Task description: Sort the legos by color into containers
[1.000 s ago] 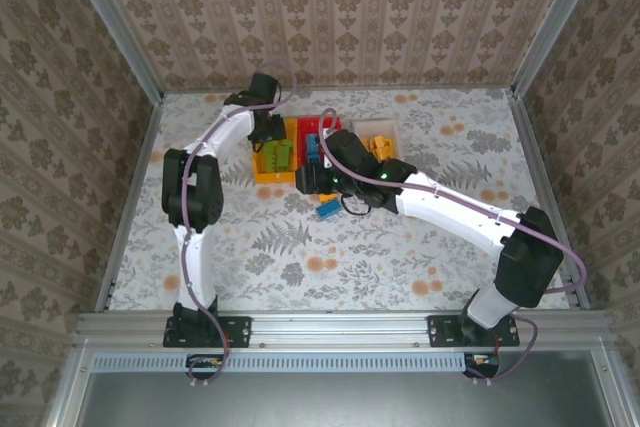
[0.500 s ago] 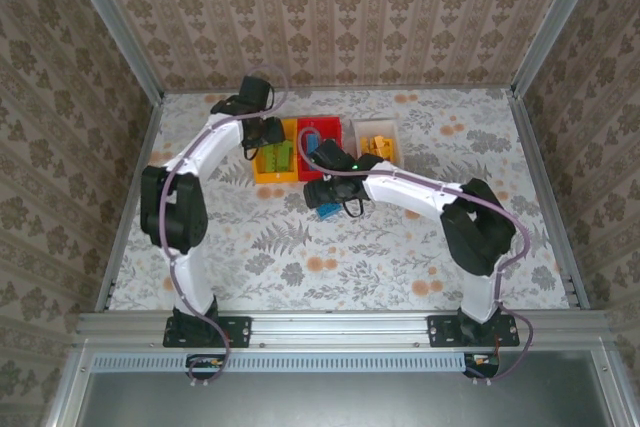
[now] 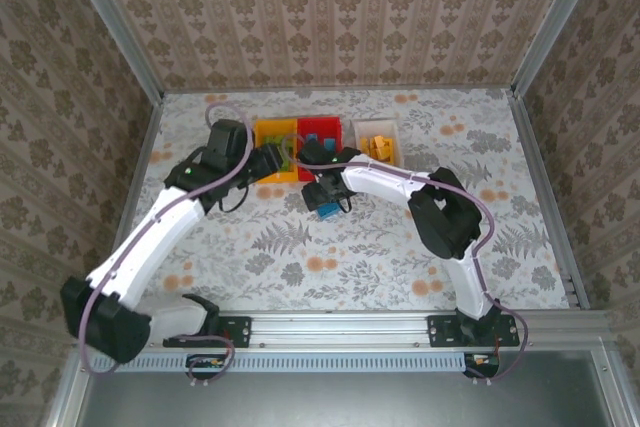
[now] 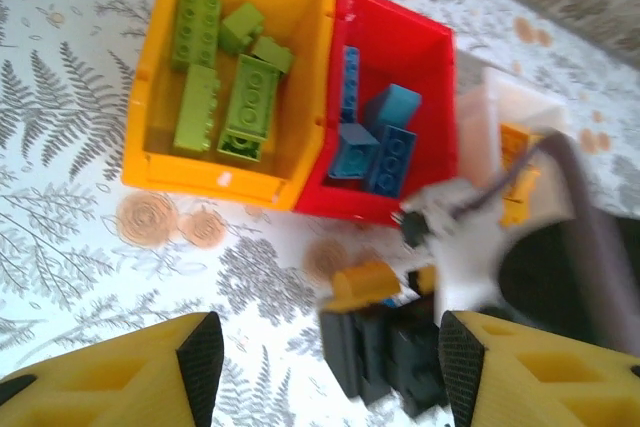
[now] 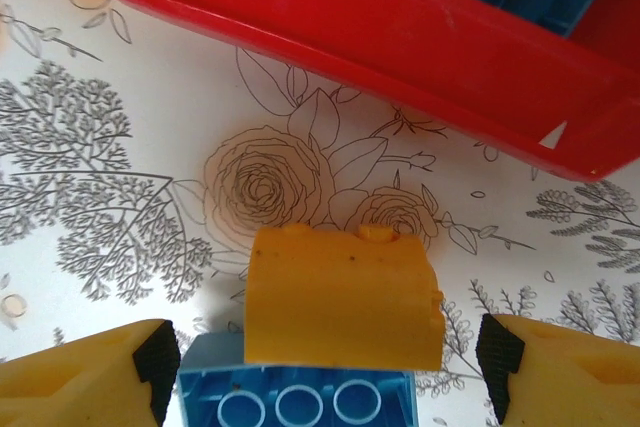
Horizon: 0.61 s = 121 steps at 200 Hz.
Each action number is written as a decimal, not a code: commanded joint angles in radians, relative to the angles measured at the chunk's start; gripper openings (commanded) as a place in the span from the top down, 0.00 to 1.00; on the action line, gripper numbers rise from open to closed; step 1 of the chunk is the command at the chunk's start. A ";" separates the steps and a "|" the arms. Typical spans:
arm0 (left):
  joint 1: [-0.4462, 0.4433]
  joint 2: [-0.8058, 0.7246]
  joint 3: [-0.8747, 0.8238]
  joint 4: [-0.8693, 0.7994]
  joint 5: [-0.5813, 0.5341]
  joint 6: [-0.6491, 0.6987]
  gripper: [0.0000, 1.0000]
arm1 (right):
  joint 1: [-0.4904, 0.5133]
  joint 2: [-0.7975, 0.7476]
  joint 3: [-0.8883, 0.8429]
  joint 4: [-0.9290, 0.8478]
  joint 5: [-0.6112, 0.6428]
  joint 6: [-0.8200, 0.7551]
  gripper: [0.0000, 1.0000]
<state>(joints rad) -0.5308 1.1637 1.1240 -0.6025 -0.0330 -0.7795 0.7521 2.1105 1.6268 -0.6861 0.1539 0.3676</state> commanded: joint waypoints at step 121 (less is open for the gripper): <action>-0.231 -0.284 -0.107 -0.114 -0.156 -0.089 0.38 | -0.011 -0.156 -0.060 0.019 0.054 0.030 0.48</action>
<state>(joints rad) -0.7223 0.8837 1.0382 -0.7197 -0.1543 -0.8574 0.7322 2.1239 1.6226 -0.6773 0.1593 0.3706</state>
